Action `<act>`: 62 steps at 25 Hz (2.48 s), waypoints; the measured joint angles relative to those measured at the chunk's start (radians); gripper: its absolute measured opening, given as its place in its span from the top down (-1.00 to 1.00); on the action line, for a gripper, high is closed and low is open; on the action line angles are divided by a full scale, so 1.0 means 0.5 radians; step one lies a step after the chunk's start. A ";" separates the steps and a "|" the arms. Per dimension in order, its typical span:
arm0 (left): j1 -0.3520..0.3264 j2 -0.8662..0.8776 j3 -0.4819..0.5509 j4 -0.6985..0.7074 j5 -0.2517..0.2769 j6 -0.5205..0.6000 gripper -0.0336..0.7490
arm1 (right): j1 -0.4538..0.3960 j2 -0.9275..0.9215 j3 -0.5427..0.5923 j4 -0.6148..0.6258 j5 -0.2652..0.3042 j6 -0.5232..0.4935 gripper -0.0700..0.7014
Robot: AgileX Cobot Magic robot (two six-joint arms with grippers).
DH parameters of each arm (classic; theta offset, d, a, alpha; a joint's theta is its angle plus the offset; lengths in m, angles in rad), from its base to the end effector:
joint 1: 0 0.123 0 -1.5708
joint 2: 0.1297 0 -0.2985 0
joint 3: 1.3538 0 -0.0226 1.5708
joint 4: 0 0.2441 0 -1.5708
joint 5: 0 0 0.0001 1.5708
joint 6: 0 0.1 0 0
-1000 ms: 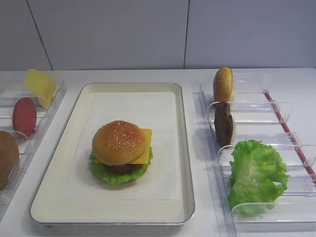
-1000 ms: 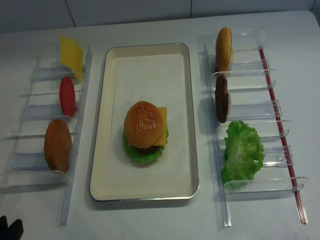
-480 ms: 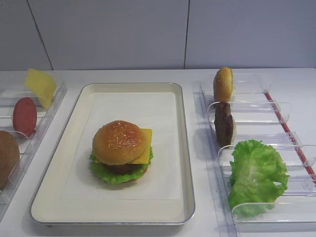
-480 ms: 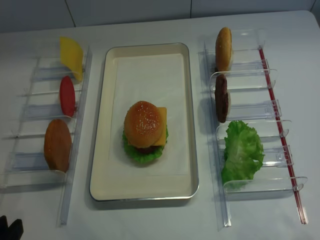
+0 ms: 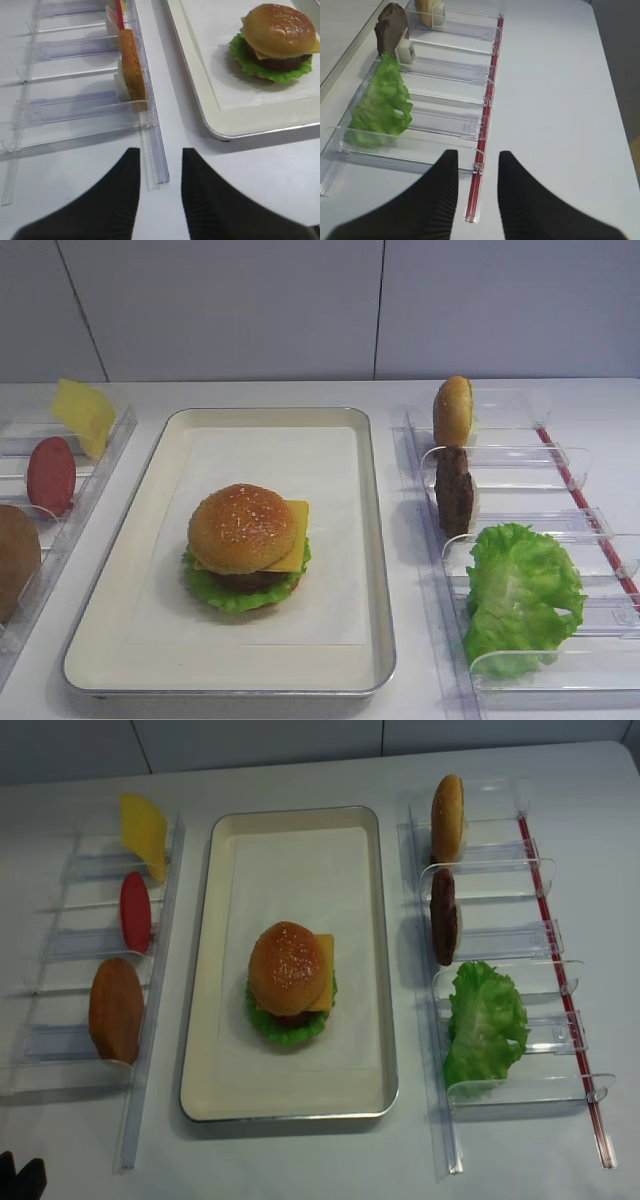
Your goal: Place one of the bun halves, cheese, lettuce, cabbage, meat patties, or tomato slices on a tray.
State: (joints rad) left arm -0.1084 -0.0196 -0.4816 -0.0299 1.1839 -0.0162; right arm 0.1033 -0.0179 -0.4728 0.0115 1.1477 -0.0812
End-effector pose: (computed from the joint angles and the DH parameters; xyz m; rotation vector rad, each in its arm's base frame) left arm -0.0237 -0.0002 0.2540 0.1036 2.1653 -0.1080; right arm -0.0204 -0.0011 0.2546 -0.1983 2.1314 0.0269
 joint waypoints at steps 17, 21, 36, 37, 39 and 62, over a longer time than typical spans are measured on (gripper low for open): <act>0.000 0.000 0.000 0.000 0.000 0.000 0.35 | 0.000 0.000 0.000 0.001 0.000 -0.001 0.28; 0.000 0.000 0.000 0.000 0.000 0.000 0.35 | 0.000 0.000 0.000 -0.002 0.000 -0.001 0.22; 0.000 0.000 0.000 0.035 0.000 -0.040 -0.17 | 0.000 0.000 0.000 -0.003 0.000 0.026 -0.23; 0.000 0.000 0.000 0.049 0.000 -0.051 -0.19 | 0.000 0.000 0.000 -0.003 0.000 0.037 -0.23; 0.000 0.000 0.000 0.060 0.000 -0.058 -0.21 | 0.000 0.000 0.000 -0.003 0.000 0.044 -0.23; 0.000 0.000 0.000 0.142 0.000 -0.072 -0.16 | 0.000 0.000 0.000 -0.003 0.000 0.052 -0.23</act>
State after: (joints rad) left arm -0.1084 -0.0196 -0.4816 0.0413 1.1839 -0.0521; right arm 0.1033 -0.0179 -0.4728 0.0099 1.1477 -0.0551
